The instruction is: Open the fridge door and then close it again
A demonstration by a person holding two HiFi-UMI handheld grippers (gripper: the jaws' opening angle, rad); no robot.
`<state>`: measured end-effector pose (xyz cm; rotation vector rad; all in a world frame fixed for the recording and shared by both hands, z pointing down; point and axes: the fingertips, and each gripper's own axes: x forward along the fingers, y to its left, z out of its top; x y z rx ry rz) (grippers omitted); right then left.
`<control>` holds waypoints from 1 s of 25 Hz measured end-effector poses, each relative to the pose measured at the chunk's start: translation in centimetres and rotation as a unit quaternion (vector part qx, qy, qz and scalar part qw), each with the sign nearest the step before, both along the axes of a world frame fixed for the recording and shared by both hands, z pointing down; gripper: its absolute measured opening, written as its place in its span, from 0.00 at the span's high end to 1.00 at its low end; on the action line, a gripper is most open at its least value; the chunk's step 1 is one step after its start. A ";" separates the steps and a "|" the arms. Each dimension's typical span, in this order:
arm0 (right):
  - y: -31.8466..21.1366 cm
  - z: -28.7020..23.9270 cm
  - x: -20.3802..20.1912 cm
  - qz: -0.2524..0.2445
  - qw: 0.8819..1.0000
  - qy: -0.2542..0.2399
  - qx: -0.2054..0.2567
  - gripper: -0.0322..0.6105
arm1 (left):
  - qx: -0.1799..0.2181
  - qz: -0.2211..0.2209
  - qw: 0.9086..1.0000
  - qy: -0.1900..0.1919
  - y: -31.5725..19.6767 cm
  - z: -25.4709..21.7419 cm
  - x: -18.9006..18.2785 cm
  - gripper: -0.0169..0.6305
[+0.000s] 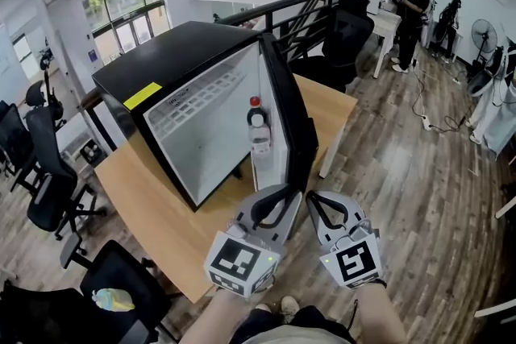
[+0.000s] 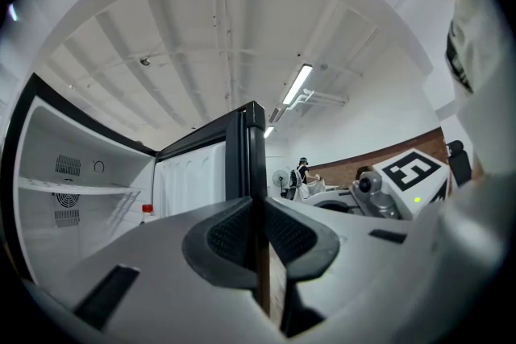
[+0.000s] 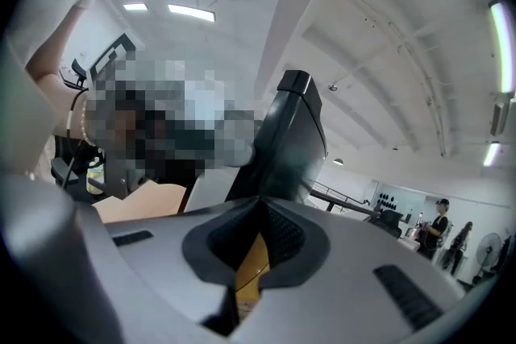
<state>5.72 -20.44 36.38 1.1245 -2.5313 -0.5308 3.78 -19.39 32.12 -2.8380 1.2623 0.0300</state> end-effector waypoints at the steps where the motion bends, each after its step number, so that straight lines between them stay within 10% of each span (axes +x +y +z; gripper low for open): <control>1: 0.2 0.2 0.2 -0.006 1.000 0.002 -0.006 0.95 | 0.001 0.003 1.000 -0.002 -0.1 0.0 0.5 0.91; 5: 0.6 1.6 0.5 -0.031 0.999 0.009 -0.037 0.71 | 0.003 0.014 1.000 -0.007 -0.6 0.1 2.1 0.91; 25: -2.7 1.8 6.6 0.041 0.997 -0.041 -0.055 0.71 | 0.010 0.023 0.999 -0.024 -2.1 0.8 5.4 0.92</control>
